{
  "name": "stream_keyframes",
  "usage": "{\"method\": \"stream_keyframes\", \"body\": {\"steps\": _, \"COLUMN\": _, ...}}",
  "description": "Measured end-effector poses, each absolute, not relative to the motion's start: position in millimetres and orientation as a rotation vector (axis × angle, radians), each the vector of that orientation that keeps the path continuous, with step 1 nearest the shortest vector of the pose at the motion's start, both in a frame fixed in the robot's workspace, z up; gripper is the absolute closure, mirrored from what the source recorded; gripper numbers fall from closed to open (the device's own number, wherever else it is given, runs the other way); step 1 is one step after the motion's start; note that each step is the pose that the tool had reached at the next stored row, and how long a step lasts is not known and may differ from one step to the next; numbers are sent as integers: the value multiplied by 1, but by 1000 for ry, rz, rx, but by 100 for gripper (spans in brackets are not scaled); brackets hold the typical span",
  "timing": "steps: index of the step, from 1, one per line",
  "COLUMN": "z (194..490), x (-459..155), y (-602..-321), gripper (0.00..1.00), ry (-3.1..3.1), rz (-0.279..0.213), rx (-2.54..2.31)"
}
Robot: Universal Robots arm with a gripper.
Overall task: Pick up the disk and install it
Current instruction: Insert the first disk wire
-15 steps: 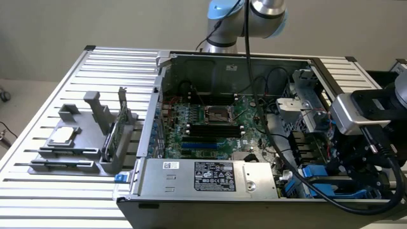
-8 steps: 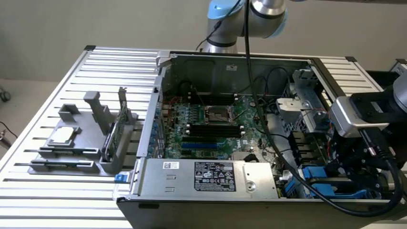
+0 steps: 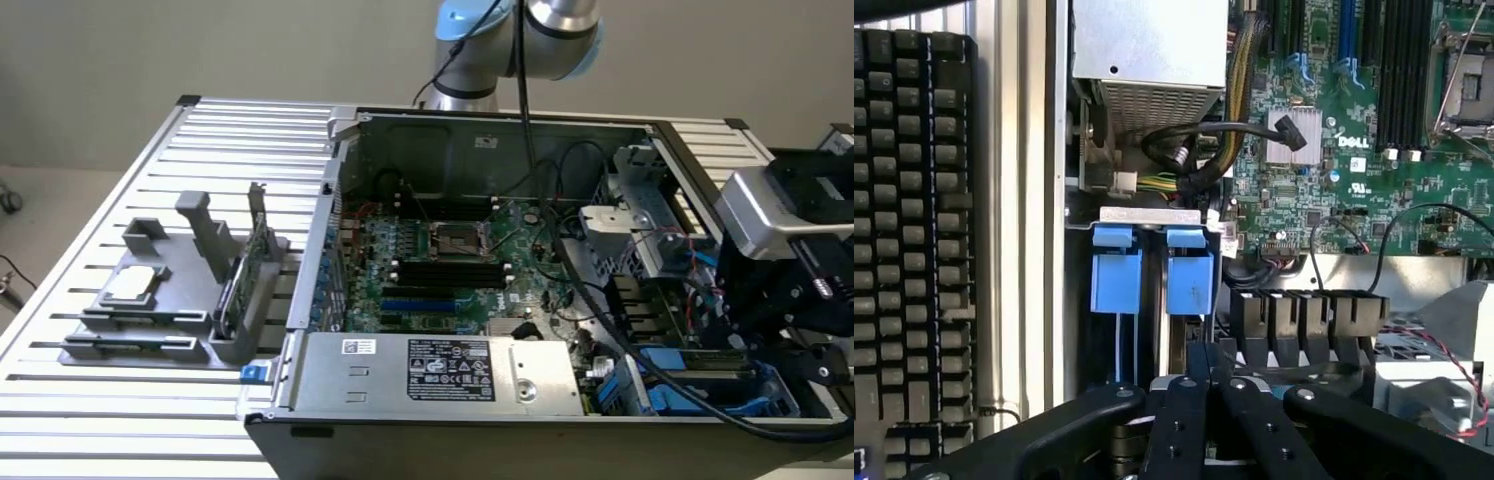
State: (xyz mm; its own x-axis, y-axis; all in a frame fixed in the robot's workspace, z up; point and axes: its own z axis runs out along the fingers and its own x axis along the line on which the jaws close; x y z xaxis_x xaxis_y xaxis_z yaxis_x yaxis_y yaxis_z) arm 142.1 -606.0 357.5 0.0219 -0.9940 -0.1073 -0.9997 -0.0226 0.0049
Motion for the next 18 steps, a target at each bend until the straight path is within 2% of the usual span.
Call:
{"method": "stream_keyframes", "body": {"steps": 5, "z": 375, "x": 142, "y": -606, "gripper": 89, "ry": 2145, "rz": 123, "rx": -2193}}
{"method": "stream_keyframes", "body": {"steps": 18, "z": 377, "x": 141, "y": -606, "gripper": 89, "ry": 2292, "rz": 119, "rx": -2025}}
